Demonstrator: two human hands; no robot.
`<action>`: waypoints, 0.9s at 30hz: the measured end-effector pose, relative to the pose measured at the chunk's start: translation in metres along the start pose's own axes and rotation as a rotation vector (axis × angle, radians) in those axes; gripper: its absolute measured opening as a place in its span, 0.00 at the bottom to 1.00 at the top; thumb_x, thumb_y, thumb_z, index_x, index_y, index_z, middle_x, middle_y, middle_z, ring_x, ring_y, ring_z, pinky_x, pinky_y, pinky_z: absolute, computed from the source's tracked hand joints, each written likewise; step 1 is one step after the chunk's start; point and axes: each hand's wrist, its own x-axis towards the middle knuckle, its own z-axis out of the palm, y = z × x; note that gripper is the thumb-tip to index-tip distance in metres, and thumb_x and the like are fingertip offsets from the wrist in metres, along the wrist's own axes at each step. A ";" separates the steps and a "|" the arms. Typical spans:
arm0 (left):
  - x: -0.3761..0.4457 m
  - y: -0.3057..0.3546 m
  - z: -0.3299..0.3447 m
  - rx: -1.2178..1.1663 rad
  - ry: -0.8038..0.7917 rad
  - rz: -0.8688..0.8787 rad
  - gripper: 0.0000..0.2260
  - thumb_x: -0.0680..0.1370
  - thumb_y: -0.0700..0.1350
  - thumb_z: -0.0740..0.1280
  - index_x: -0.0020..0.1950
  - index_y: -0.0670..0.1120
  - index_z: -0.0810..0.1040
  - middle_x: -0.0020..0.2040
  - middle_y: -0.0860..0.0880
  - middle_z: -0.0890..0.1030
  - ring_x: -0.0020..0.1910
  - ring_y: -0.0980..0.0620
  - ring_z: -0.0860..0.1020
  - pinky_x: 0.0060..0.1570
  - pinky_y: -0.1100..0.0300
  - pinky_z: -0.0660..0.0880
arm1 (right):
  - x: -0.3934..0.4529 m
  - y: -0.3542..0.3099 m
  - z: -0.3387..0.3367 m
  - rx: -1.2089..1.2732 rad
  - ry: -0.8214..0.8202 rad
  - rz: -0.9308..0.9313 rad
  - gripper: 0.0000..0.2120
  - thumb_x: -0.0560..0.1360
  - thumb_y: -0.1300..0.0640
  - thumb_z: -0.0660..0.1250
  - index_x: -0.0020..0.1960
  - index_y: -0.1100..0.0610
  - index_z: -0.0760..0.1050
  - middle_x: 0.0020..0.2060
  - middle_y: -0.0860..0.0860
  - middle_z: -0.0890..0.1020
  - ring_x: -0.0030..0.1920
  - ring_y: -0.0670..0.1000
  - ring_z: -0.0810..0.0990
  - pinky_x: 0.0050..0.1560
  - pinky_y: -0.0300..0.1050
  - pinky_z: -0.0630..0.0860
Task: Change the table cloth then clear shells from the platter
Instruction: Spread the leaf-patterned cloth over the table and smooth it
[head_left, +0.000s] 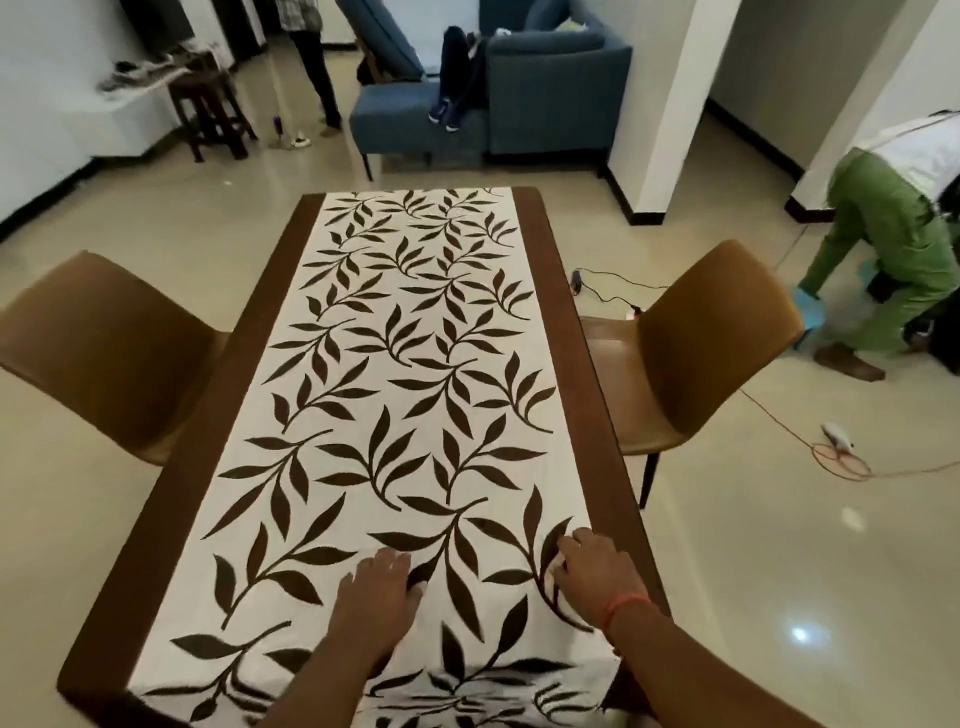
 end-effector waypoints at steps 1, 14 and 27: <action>0.002 0.008 0.002 -0.008 0.009 -0.032 0.25 0.79 0.62 0.55 0.72 0.53 0.69 0.71 0.48 0.70 0.66 0.46 0.71 0.63 0.49 0.72 | 0.009 0.008 -0.003 0.001 0.009 -0.025 0.18 0.81 0.45 0.54 0.67 0.49 0.70 0.65 0.50 0.72 0.65 0.54 0.71 0.61 0.53 0.72; -0.046 0.202 0.025 -0.308 0.087 -0.477 0.23 0.78 0.55 0.61 0.71 0.48 0.71 0.74 0.44 0.68 0.70 0.42 0.68 0.67 0.46 0.70 | 0.081 0.100 -0.027 -0.239 -0.003 -0.693 0.17 0.80 0.50 0.55 0.67 0.50 0.71 0.68 0.52 0.71 0.67 0.55 0.69 0.65 0.55 0.70; -0.126 0.330 0.075 -0.455 0.004 -0.798 0.27 0.82 0.54 0.57 0.80 0.53 0.53 0.82 0.49 0.48 0.79 0.43 0.49 0.75 0.40 0.51 | 0.048 0.096 -0.008 -0.477 -0.101 -1.181 0.17 0.77 0.51 0.58 0.64 0.51 0.71 0.67 0.53 0.72 0.67 0.57 0.69 0.64 0.54 0.72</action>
